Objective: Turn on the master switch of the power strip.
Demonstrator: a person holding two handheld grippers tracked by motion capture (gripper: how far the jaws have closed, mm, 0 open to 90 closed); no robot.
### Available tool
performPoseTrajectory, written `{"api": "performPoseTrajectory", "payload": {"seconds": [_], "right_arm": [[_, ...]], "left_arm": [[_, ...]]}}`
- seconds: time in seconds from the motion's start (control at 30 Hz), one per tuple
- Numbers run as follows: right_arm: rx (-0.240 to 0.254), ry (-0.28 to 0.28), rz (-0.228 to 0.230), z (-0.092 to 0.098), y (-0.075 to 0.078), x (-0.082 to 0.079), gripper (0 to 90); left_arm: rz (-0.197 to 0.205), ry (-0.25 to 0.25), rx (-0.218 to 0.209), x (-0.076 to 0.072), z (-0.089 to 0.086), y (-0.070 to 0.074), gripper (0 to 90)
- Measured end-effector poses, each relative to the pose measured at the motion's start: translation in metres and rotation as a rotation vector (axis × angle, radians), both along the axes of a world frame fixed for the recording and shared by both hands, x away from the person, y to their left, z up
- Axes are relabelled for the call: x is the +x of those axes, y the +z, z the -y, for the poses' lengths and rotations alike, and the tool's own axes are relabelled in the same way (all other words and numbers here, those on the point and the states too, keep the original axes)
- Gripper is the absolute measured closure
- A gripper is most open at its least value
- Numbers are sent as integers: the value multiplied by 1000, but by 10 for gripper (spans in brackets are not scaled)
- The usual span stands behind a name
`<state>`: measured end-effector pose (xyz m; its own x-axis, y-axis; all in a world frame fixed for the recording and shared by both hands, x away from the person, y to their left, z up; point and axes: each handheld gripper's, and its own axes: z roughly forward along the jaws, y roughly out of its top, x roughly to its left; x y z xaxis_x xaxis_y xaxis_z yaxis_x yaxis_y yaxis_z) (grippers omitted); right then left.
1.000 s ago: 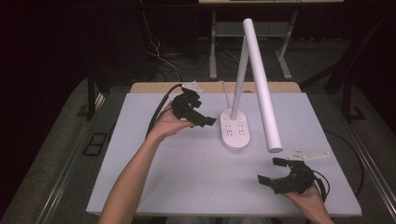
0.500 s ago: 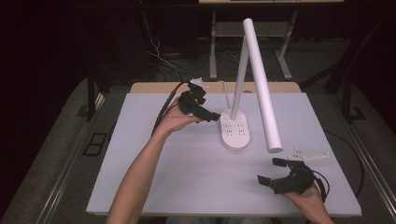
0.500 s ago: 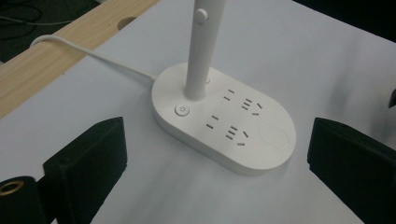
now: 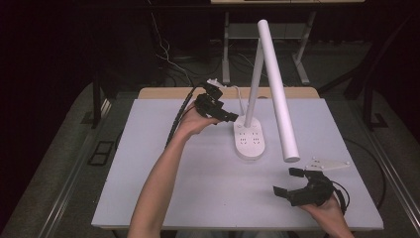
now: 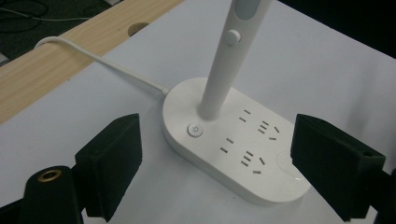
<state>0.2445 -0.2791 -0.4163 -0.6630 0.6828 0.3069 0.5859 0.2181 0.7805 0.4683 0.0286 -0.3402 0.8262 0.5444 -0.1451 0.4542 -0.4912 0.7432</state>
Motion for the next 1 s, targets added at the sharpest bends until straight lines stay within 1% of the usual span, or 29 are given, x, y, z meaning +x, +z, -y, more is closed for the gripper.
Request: {"api": "performPoseTrajectory", "payload": {"seconds": [0.03,0.1,0.17,0.23,0.3,0.33,0.37,0.4,0.43,0.5,0.53,0.57,0.6,0.67,0.73,0.77,0.8,0.83,0.87,1.0], "right_arm": [[-2,-1,0,0,0,0,1],[-5,0,1,0,0,0,1],[-5,-2,1,1,0,0,1],[-5,-1,0,1,0,0,1],[-2,-2,1,1,0,0,1],[-2,-1,1,0,0,0,1],[-4,-1,-3,0,0,0,1],[-8,-1,-2,0,0,0,1],[-8,-1,-2,0,0,0,1],[-9,-1,0,0,0,0,1],[-9,-2,1,0,0,0,1],[-9,-2,1,0,0,0,1],[-11,-2,0,0,0,0,1],[-11,-2,0,0,0,0,1],[-12,-1,3,0,0,0,1],[-13,-2,0,0,0,0,1],[-13,-2,0,0,0,0,1],[-15,-2,0,0,0,0,1],[-15,-2,0,0,0,0,1],[-20,3,6,-1,0,0,1]], "left_arm": [[1,-12,11,2,-1,0,161],[-1,3,-8,4,0,-3,176],[-10,13,-17,7,1,-5,187],[-20,12,-19,10,1,-7,201],[-43,22,-37,12,1,-11,218],[-51,20,-35,14,0,-13,229],[-61,39,-38,14,1,-14,262],[-68,40,-37,16,0,-15,274],[-78,40,-44,17,-1,-17,274],[-89,51,-62,18,0,-20,302],[-91,57,-70,19,1,-22,336],[-95,63,-77,20,1,-23,336],[-93,62,-74,20,1,-24,368],[-87,67,-78,21,3,-26,386],[-89,82,-85,22,6,-28,433],[-89,87,-88,22,7,-29,476],[-94,95,-97,22,8,-30,476],[-90,95,-94,22,9,-32,514],[-90,96,-90,22,11,-33,514],[-100,88,-87,24,14,-39,581]]}}
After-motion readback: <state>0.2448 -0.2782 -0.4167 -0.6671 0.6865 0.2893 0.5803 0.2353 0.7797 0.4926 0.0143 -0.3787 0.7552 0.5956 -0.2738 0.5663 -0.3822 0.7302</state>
